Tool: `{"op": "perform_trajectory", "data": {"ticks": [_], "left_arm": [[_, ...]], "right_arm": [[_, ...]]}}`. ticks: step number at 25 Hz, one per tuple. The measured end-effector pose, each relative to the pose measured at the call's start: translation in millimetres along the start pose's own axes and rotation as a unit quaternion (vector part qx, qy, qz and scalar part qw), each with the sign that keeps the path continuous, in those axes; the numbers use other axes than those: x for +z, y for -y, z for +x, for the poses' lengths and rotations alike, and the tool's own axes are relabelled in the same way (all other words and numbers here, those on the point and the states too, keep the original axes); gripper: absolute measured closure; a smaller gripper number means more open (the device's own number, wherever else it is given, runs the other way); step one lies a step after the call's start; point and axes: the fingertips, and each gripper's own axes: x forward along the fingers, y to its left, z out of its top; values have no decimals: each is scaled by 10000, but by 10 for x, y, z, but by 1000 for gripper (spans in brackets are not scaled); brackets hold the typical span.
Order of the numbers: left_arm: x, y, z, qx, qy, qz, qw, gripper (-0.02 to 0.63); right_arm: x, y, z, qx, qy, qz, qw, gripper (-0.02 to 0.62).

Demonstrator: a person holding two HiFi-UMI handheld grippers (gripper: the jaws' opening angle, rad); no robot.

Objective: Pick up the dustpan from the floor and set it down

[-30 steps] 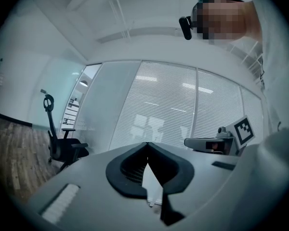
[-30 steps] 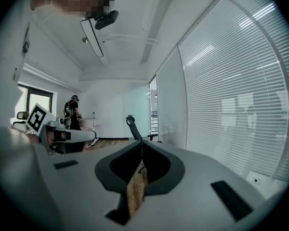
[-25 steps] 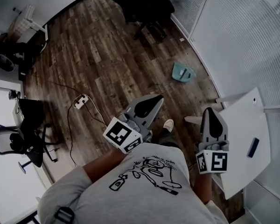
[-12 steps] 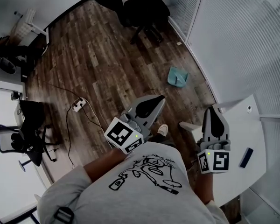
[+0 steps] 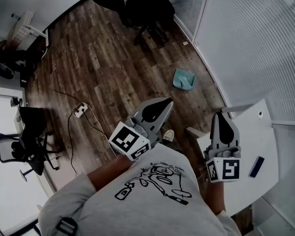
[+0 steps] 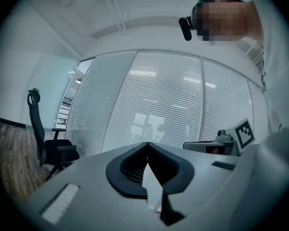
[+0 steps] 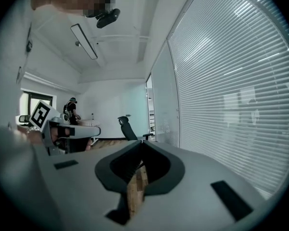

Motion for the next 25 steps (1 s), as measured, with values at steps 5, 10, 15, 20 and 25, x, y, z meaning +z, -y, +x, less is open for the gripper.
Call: {"op": "perform_trajectory", "data": {"ticks": [5,10,15,20,25], "left_arm": [[-25,-138,159,-120,-27,-13,9999,604],[55,-476,371,-193,-14,-35,9998,604],[244,-982,629,-196,12,-72,9998,604],[461,-1498,845,-216,14,-75,9997,604],[657,-1975,1059,-279,46,-40,9996,604]], "right_arm": [[-17,-38,199,56,0,-34,10000,589],[-1,-15,594,41,-68,15,10000,589],[162,-1,1188,137,-104,-123,9998,589],[443,81,1777,64,-10,-239,9997,589],[564,54,2307,65,-3,-283,9996,589]]}}
